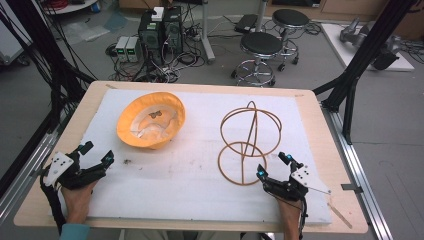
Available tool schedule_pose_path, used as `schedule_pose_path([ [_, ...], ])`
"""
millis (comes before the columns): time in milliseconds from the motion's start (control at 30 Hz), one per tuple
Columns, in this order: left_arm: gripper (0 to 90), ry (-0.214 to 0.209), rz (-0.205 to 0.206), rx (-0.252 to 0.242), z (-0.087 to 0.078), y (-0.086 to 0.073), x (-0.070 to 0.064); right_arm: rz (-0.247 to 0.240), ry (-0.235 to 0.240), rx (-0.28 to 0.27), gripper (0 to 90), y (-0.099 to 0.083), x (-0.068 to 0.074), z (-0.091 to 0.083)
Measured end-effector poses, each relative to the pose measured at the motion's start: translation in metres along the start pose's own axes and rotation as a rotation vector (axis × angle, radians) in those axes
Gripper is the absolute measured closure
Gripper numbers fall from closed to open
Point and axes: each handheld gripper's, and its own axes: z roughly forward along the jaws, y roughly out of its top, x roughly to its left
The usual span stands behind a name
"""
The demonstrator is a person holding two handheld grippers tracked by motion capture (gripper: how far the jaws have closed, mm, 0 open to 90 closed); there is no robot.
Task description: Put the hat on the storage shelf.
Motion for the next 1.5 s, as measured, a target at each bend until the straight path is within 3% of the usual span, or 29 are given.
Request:
schedule_pose_path([
  [967,15.8,0.0,0.027,0.004,0.001,0.0,-0.003,-0.001,0.001,0.006,11.4,0.0,0.001,0.001],
  [1100,15.8,0.002,0.021,0.017,0.002,0.001,-0.002,-0.003,-0.001,0.005,11.5,0.0,0.0,0.001],
  [1267,15.9,0.003,0.025,0.078,0.007,0.004,-0.001,0.0,-0.001,0.006,11.5,0.0,0.001,0.001],
  [1500,15.8,-0.007,0.024,0.084,0.011,0.019,0.002,-0.001,0.001,0.008,11.4,0.0,0.0,0.001],
])
